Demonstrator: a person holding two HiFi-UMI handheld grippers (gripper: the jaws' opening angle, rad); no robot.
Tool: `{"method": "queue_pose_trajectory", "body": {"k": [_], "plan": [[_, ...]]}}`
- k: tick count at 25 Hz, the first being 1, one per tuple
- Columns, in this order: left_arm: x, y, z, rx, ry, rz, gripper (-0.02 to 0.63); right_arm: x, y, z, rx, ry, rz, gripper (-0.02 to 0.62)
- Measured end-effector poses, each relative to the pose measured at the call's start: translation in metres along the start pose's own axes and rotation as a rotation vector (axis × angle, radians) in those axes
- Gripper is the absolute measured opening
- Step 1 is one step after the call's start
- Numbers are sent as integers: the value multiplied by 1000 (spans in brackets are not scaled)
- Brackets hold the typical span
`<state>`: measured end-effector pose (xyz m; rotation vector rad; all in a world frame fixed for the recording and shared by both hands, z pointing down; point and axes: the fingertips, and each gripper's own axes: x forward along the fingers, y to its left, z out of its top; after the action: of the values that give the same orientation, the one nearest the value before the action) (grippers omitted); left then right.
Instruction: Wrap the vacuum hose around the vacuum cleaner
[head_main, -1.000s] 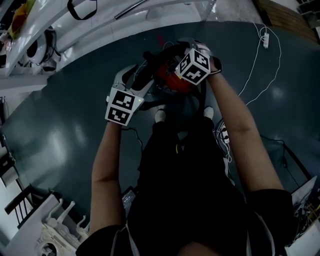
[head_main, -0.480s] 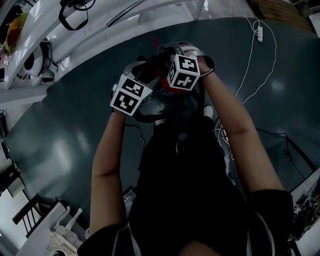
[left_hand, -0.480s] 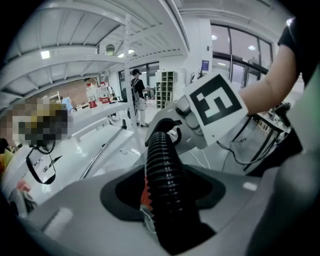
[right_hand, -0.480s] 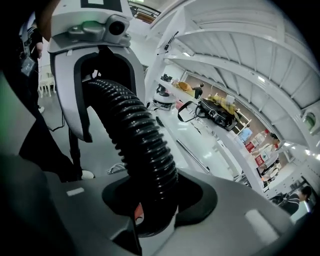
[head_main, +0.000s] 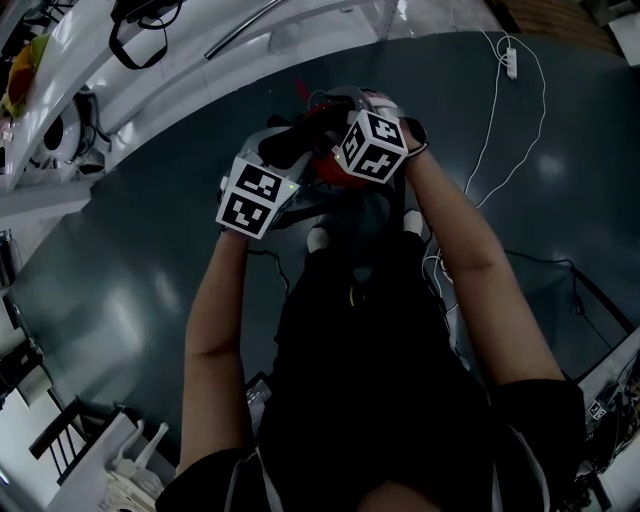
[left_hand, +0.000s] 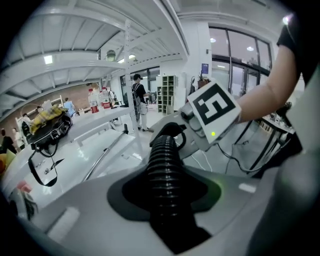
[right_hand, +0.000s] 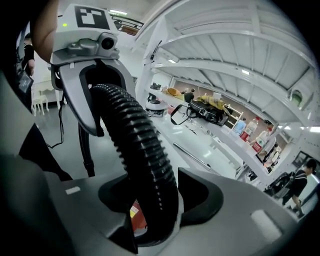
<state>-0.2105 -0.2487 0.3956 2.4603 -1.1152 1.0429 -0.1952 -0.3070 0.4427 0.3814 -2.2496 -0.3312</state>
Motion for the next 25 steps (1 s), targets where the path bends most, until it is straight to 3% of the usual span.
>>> {"method": "queue_pose_trajectory", "body": {"k": [4,11,16,25], "plan": [[-13,10,-3,-20,-23,24,160,-5,-6,-24,61,21,-23,262],[-50,27,17,-52,-143,84,160,-2,-4,-84,251,98,3,256],[-73,36,43,-39,-234,130,160,6,7,-119,332,177,8,237],[-92,56,44,-88,-260,189,160,9,22,-146,427,237,4,231]]}}
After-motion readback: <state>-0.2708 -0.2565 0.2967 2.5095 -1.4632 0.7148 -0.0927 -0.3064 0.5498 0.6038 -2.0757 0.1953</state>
